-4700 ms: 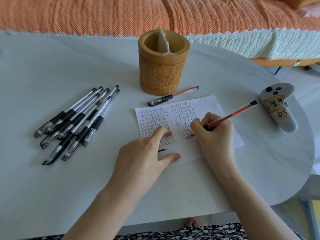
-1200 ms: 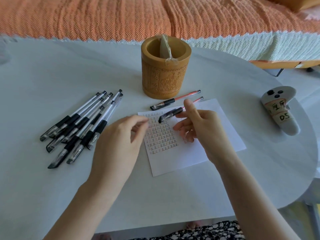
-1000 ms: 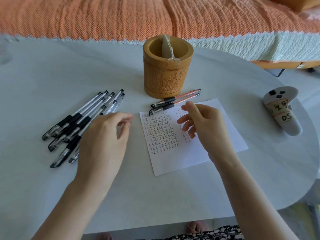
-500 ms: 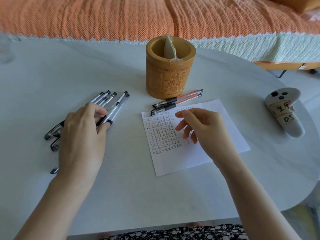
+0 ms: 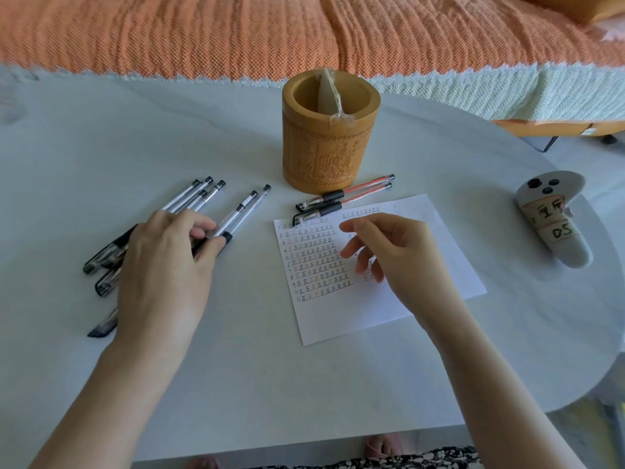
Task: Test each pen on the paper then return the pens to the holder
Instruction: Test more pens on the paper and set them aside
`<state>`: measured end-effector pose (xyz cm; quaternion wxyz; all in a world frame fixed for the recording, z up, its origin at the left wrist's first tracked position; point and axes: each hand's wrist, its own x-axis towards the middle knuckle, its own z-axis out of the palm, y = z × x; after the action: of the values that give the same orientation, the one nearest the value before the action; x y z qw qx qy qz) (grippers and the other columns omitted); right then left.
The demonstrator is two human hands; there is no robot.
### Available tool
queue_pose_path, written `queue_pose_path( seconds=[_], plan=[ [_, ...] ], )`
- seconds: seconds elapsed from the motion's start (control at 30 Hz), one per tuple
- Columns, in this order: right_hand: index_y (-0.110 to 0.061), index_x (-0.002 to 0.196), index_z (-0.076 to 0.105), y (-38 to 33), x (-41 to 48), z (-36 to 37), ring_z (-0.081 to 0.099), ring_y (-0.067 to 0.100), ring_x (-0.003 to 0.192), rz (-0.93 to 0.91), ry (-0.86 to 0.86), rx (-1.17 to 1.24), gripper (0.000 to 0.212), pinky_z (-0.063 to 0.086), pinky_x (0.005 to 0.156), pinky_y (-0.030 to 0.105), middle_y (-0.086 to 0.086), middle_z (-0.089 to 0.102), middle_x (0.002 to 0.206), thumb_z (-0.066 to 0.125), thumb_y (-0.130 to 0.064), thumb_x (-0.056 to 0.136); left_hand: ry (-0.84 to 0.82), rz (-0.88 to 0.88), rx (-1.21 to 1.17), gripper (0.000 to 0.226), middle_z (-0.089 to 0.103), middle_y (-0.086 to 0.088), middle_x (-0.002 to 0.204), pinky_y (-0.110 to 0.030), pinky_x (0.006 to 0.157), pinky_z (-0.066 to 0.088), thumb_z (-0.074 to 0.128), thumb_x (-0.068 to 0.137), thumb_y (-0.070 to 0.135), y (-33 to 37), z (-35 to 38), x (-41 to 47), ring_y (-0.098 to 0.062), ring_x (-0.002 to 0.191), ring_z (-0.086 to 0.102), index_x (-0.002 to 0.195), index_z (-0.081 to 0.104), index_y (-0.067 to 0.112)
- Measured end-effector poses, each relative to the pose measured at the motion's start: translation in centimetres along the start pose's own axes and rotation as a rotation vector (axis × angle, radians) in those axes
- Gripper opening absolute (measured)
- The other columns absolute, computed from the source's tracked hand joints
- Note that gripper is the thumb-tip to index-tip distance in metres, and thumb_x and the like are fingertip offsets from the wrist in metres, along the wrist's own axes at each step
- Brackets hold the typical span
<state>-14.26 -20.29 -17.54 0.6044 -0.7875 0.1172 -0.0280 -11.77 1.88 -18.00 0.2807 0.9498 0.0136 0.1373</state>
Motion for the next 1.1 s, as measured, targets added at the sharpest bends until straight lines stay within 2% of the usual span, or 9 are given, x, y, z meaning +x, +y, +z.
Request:
queue_pose_path(
  seconds=[0.13, 0.27, 0.4, 0.53, 0.67, 0.73, 0.87, 0.97, 1.1],
  plan=[
    [-0.011, 0.089, 0.072, 0.0, -0.1, -0.1, 0.054, 0.012, 0.049, -0.003, 0.0, -0.003, 0.022, 0.039, 0.044, 0.018, 0.0, 0.069, 0.064, 0.05, -0.012, 0.094, 0.027, 0.003, -0.002, 0.004, 0.06, 0.003, 0.083, -0.041, 0.069, 0.046, 0.065, 0.084, 0.016, 0.1, -0.1, -0.1, -0.028, 0.082, 0.056, 0.087, 0.063, 0.019],
    [-0.011, 0.089, 0.072, 0.0, -0.1, 0.0, 0.054, 0.012, 0.049, -0.006, 0.004, 0.004, 0.021, 0.039, 0.044, 0.017, 0.002, 0.069, 0.065, 0.051, -0.012, 0.094, 0.067, 0.03, -0.044, 0.005, 0.055, 0.004, 0.086, -0.038, 0.07, 0.045, 0.06, 0.087, 0.016, 0.6, -0.3, -0.1, -0.026, 0.08, 0.056, 0.092, 0.062, 0.017],
    [-0.014, 0.089, 0.071, -0.5, -0.4, 0.0, 0.054, 0.011, 0.05, -0.036, -0.031, 0.023, 0.02, 0.04, 0.045, 0.021, 0.001, 0.07, 0.067, 0.053, -0.021, 0.095, 0.112, 0.173, -0.182, 0.007, 0.055, 0.004, 0.09, -0.029, 0.07, 0.045, 0.059, 0.089, 0.016, 2.3, -1.1, -0.5, -0.012, 0.071, 0.051, 0.095, 0.062, 0.015],
    [-0.014, 0.099, 0.069, -1.6, -1.0, 0.3, 0.053, 0.012, 0.051, -0.086, -0.173, 0.161, 0.029, 0.039, 0.044, 0.022, 0.001, 0.067, 0.067, 0.058, -0.037, 0.086, -0.021, 0.361, -0.339, 0.008, 0.058, 0.004, 0.087, -0.021, 0.068, 0.047, 0.062, 0.086, 0.018, 4.1, -1.0, -1.3, -0.006, 0.071, 0.055, 0.093, 0.065, 0.013],
    [-0.009, 0.102, 0.069, -2.0, -1.4, 0.5, 0.049, 0.013, 0.049, -0.132, -0.233, 0.261, 0.034, 0.039, 0.046, 0.021, 0.001, 0.063, 0.063, 0.061, -0.033, 0.079, -0.153, 0.48, -0.41, 0.013, 0.061, 0.005, 0.085, -0.022, 0.064, 0.049, 0.065, 0.085, 0.023, 5.1, -0.3, -2.2, -0.005, 0.075, 0.059, 0.093, 0.067, 0.014],
    [-0.004, 0.092, 0.071, -2.1, -1.4, 0.4, 0.048, 0.011, 0.047, -0.148, -0.202, 0.291, 0.03, 0.038, 0.046, 0.019, 0.003, 0.062, 0.061, 0.062, -0.029, 0.079, -0.183, 0.44, -0.453, 0.018, 0.061, 0.008, 0.085, -0.02, 0.064, 0.049, 0.065, 0.083, 0.029, 5.4, 0.0, -2.6, -0.006, 0.077, 0.06, 0.095, 0.065, 0.016],
    [-0.009, 0.081, 0.071, -1.8, -1.0, 0.1, 0.049, 0.013, 0.049, -0.162, -0.089, 0.4, 0.026, 0.038, 0.045, 0.02, 0.001, 0.06, 0.06, 0.06, -0.033, 0.081, -0.24, 0.263, -0.434, 0.029, 0.064, 0.015, 0.083, -0.017, 0.064, 0.047, 0.065, 0.078, 0.049, 5.0, 0.5, -2.8, -0.002, 0.077, 0.06, 0.096, 0.061, 0.026],
    [-0.01, 0.081, 0.07, -1.5, -0.6, -0.5, 0.047, 0.014, 0.049, -0.154, -0.004, 0.424, 0.027, 0.036, 0.046, 0.022, 0.001, 0.059, 0.061, 0.059, -0.034, 0.082, -0.278, 0.275, -0.352, 0.02, 0.061, 0.016, 0.066, -0.026, 0.056, 0.045, 0.057, 0.083, 0.046, 4.7, 0.8, -2.7, -0.004, 0.062, 0.056, 0.086, 0.061, 0.027],
    [-0.012, 0.081, 0.07, -1.4, -0.6, -0.6, 0.048, 0.014, 0.05, -0.156, 0.003, 0.417, 0.026, 0.037, 0.047, 0.024, 0.001, 0.058, 0.062, 0.059, -0.036, 0.085, -0.291, 0.285, -0.333, 0.019, 0.047, 0.014, 0.053, -0.016, 0.047, 0.029, 0.053, 0.091, 0.038, 5.1, 0.6, -3.0, -0.006, 0.051, 0.044, 0.082, 0.06, 0.022]
  ],
)
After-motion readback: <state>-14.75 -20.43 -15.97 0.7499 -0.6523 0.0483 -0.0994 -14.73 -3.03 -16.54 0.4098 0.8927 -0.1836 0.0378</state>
